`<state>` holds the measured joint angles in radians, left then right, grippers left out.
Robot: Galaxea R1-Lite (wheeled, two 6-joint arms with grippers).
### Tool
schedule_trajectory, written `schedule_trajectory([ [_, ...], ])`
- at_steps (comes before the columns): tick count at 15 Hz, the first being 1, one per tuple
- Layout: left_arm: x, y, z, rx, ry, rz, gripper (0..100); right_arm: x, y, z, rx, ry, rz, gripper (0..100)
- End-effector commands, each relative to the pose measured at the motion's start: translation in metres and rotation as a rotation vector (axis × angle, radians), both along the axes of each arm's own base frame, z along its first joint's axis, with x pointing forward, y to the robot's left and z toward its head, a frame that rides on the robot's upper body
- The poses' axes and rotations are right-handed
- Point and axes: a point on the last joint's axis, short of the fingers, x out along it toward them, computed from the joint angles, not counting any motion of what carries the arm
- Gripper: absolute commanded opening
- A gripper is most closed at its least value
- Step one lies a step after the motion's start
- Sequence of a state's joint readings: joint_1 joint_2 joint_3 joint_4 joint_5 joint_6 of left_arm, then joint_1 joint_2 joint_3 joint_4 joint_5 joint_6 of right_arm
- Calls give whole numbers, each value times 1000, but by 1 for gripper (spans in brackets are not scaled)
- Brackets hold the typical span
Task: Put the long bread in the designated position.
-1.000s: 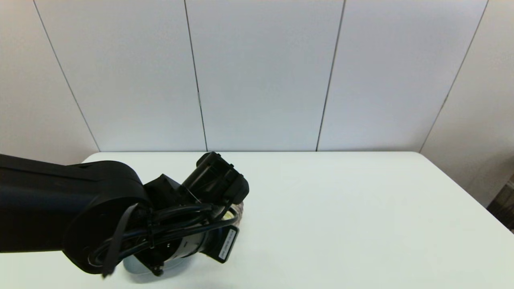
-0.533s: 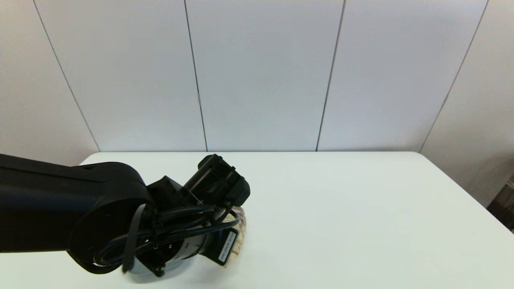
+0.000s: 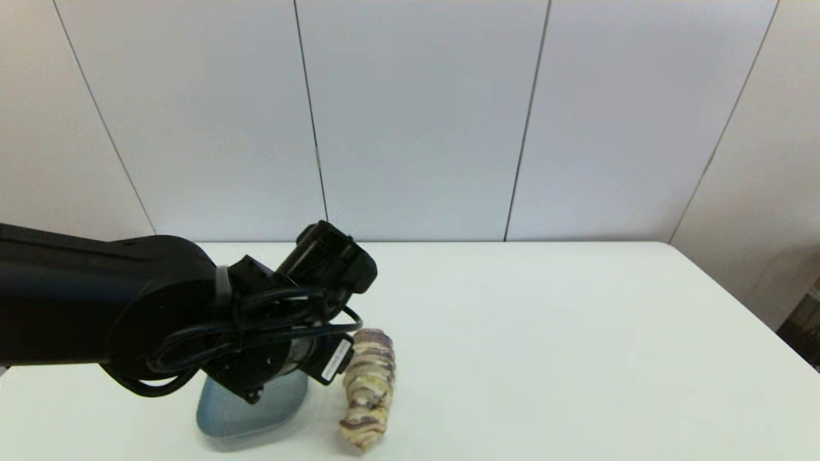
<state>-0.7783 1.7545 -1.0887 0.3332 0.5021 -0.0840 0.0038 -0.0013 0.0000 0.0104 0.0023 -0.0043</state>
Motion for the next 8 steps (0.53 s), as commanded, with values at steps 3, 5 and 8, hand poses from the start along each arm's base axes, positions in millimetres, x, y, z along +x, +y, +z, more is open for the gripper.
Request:
schedule_trajectory([
  [3,50,55,24,26,-89,208,100,0,0,0,0,2,2,100],
  [5,66,86,37,20,-128,316,100,0,0,0,0,2,2,100],
  [8,81,134,63,-39,-230,482,100,0,0,0,0,0,2,100],
])
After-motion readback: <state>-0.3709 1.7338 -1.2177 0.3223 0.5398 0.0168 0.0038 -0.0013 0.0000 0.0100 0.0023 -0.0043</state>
